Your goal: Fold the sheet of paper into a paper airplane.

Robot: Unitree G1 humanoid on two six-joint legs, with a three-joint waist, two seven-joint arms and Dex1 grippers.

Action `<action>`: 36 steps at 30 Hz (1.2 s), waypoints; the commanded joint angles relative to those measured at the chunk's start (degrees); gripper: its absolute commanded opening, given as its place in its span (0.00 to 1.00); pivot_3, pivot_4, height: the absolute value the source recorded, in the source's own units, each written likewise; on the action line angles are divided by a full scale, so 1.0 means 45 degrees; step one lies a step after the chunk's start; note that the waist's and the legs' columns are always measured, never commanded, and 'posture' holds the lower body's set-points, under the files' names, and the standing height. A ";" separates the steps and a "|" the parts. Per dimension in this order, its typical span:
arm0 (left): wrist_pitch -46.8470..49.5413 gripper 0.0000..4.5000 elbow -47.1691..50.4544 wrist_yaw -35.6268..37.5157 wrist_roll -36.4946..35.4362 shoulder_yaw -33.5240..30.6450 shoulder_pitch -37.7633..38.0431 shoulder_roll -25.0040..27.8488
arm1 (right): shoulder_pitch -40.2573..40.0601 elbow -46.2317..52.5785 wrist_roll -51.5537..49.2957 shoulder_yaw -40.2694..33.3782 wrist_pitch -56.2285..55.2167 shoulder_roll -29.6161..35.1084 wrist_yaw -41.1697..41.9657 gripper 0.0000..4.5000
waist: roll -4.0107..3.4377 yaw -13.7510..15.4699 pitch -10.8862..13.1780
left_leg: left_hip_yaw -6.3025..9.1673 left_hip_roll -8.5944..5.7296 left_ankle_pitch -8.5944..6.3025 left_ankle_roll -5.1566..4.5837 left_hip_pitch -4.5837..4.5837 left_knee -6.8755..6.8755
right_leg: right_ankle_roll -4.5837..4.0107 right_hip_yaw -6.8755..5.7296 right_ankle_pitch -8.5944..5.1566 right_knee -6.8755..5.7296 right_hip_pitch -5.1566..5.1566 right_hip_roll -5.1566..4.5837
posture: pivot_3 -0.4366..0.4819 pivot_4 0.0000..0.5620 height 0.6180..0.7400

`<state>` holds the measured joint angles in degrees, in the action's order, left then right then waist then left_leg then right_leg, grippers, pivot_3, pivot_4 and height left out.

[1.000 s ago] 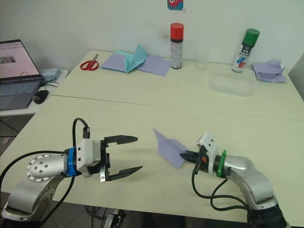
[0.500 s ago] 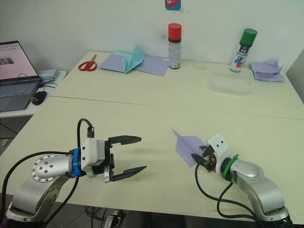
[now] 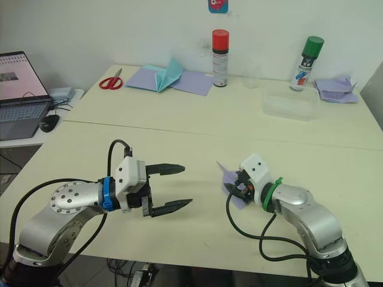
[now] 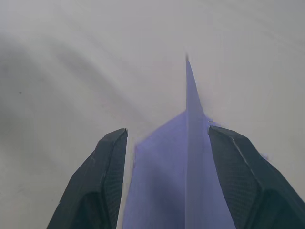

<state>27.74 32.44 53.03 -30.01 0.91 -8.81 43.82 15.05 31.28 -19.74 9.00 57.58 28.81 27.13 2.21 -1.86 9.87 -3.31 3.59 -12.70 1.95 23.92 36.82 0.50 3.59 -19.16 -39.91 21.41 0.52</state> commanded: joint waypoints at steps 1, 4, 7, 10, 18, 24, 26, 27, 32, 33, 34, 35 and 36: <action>0.0672 1.00 0.0856 -0.0546 0.0061 0.0236 -0.0467 0.0088 | 0.0572 0.0086 0.0025 0.0202 0.0363 0.0365 0.0139 0.62 | -0.0001 0.0001 0.0001 | 0.0000 0.0000 0.0000 0.0000 -0.0001 0.0000 | 0.0000 0.0000 0.0000 -0.0001 0.0001 0.0000 | 0.48 0.27 1.00; 0.1131 1.00 0.1126 -0.0905 0.0306 0.0618 -0.0592 0.0090 | 0.0667 -0.0047 -0.0010 0.0395 0.0762 0.0535 0.0207 0.62 | 0.0001 0.0001 -0.0001 | 0.0007 0.0001 0.0000 0.0000 -0.0003 0.0003 | 0.0005 -0.0002 -0.0003 -0.0005 -0.0002 0.0003 | 0.48 0.27 1.00; 0.0960 1.00 0.1133 -0.0980 0.0509 0.0752 -0.0100 0.0017 | 0.0443 -0.0355 0.0026 0.0531 0.0540 0.0572 0.0359 0.48 | 0.0000 0.0002 0.0000 | 0.0004 0.0002 0.0000 0.0000 -0.0001 0.0002 | 0.0000 0.0004 0.0000 -0.0002 0.0000 0.0008 | 0.48 0.27 1.00; 0.0837 1.00 0.1043 -0.1230 0.0611 0.0757 0.0179 -0.0285 | 0.0238 -0.0744 0.0217 0.0527 0.0143 0.0610 0.0393 0.26 | 0.0000 0.0001 0.0000 | 0.0003 0.0004 0.0000 0.0000 -0.0001 0.0002 | -0.0002 0.0005 0.0001 -0.0002 0.0001 0.0008 | 0.48 0.27 1.00; 0.0817 1.00 0.1045 -0.1327 0.0459 0.0597 0.0194 -0.0610 | 0.0705 -0.0707 -0.0789 -0.2314 0.2318 -0.0473 -0.0609 0.01 | 0.0001 0.0007 0.0000 | 0.0004 0.0004 0.0000 0.0000 -0.0002 0.0008 | 0.0000 0.0009 0.0000 -0.0007 -0.0001 0.0009 | 0.48 0.27 1.00; 0.1494 1.00 0.0321 -0.0612 -0.0306 0.0574 -0.1689 -0.0474 | 0.1551 0.0030 -0.0325 -0.5505 0.5534 -0.1932 -0.2696 0.01 | 0.0000 0.0036 0.0000 | 0.0000 -0.0010 0.0001 0.0001 0.0002 0.0009 | -0.0039 0.0014 0.0022 -0.0007 -0.0003 0.0009 | 0.48 0.27 1.00; 0.1640 1.00 -0.0175 -0.0393 -0.0330 0.0780 -0.2546 -0.0583 | 0.1946 -0.0013 -0.0019 -0.5920 0.5772 -0.2409 -0.3355 0.01 | -0.0001 0.0018 0.0000 | -0.0001 -0.0010 0.0001 0.0001 0.0005 0.0009 | -0.0038 0.0017 0.0022 -0.0007 0.0004 0.0019 | 0.48 0.27 1.00; 0.1639 1.00 -0.0468 -0.0338 -0.0232 0.0940 -0.2917 -0.0697 | 0.2165 -0.0203 0.0131 -0.6030 0.5812 -0.2727 -0.3676 0.01 | -0.0001 0.0012 0.0000 | 0.0002 -0.0007 0.0001 0.0001 0.0005 0.0008 | -0.0038 0.0016 0.0022 -0.0009 0.0006 0.0044 | 0.48 0.27 1.00; 0.1338 1.00 -0.1540 0.0163 0.0193 0.1614 -0.4090 -0.0978 | 0.2734 -0.1242 0.0743 -0.6340 0.6021 -0.3911 -0.4730 0.01 | -0.0005 -0.0052 -0.0002 | -0.0017 0.0000 0.0001 0.0003 0.0004 -0.0008 | -0.0039 0.0048 0.0022 -0.0011 0.0027 0.0073 | 0.48 0.27 1.00; 0.1400 1.00 -0.1624 0.0184 0.0142 0.1629 -0.4281 -0.1065 | 0.2834 -0.1352 0.0855 -0.6557 0.6153 -0.4148 -0.4934 0.01 | -0.0006 -0.0033 -0.0002 | -0.0013 -0.0003 0.0001 0.0003 0.0017 -0.0009 | -0.0038 0.0066 0.0021 -0.0010 0.0030 0.0078 | 0.48 0.27 1.00; 0.1443 1.00 -0.1687 0.0193 0.0123 0.1650 -0.4412 -0.1133 | 0.2907 -0.1430 0.0932 -0.6703 0.6234 -0.4290 -0.5060 0.01 | -0.0006 -0.0016 -0.0002 | -0.0013 -0.0004 0.0001 0.0003 0.0034 -0.0009 | -0.0038 0.0079 0.0021 -0.0010 0.0047 0.0082 | 0.48 0.27 1.00; 0.1560 1.00 -0.1718 0.0247 -0.0024 0.1611 -0.4573 -0.1202 | 0.2945 -0.1506 0.0997 -0.6778 0.6283 -0.4403 -0.5172 0.01 | -0.0006 -0.0004 -0.0002 | -0.0014 -0.0004 0.0002 0.0004 0.0071 -0.0005 | -0.0038 0.0083 0.0021 -0.0012 0.0079 0.0082 | 0.48 0.27 1.00; 0.1686 1.00 -0.1742 0.0273 -0.0147 0.1580 -0.4722 -0.1258 | 0.2944 -0.1524 0.1109 -0.6820 0.6266 -0.4481 -0.5347 0.01 | -0.0007 0.0004 -0.0003 | -0.0010 -0.0005 0.0003 0.0005 0.0110 0.0005 | -0.0039 0.0083 0.0022 -0.0016 0.0114 0.0084 | 0.48 0.27 1.00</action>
<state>34.99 23.74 53.65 -29.28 8.73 -28.72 38.65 27.22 23.45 -15.67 -20.24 85.73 8.63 4.29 2.18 -1.84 9.85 -3.37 3.55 -12.69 1.98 24.56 36.89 0.32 3.98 -19.06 -40.01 22.06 0.90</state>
